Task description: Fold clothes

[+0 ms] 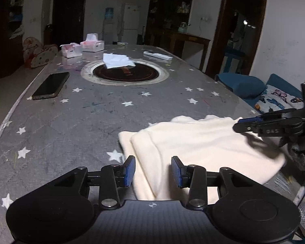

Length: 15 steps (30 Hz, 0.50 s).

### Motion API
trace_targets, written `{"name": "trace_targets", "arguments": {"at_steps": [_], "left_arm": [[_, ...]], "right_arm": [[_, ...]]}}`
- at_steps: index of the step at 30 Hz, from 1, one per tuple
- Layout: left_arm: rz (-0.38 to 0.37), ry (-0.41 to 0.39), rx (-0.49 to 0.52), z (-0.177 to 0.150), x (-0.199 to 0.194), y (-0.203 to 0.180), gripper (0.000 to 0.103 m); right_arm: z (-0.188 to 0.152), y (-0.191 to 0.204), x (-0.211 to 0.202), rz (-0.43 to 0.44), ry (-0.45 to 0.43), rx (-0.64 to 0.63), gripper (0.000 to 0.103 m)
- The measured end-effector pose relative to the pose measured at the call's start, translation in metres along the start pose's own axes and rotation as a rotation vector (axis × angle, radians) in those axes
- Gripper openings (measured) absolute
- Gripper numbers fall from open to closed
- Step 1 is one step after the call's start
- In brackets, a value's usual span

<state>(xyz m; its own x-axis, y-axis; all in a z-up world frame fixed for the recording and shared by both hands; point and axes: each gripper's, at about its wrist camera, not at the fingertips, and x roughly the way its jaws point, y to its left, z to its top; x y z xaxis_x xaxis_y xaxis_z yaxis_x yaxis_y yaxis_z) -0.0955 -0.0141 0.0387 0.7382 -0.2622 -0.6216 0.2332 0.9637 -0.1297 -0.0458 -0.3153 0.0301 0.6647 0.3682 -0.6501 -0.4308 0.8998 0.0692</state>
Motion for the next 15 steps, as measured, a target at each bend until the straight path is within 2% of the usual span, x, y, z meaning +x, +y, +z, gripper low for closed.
{"name": "trace_targets", "arguments": {"at_steps": [7, 11, 15], "left_arm": [[0.039, 0.024, -0.041, 0.009, 0.013, 0.011, 0.042], [0.045, 0.031, -0.048, 0.010, 0.018, 0.011, 0.042], [0.052, 0.038, -0.052, 0.010, 0.018, 0.013, 0.042]], "right_arm": [[0.020, 0.018, 0.003, 0.035, -0.048, -0.028, 0.023], [0.023, 0.027, 0.024, 0.025, -0.011, -0.047, 0.023], [0.025, 0.034, 0.027, -0.006, -0.002, -0.080, 0.023]]}}
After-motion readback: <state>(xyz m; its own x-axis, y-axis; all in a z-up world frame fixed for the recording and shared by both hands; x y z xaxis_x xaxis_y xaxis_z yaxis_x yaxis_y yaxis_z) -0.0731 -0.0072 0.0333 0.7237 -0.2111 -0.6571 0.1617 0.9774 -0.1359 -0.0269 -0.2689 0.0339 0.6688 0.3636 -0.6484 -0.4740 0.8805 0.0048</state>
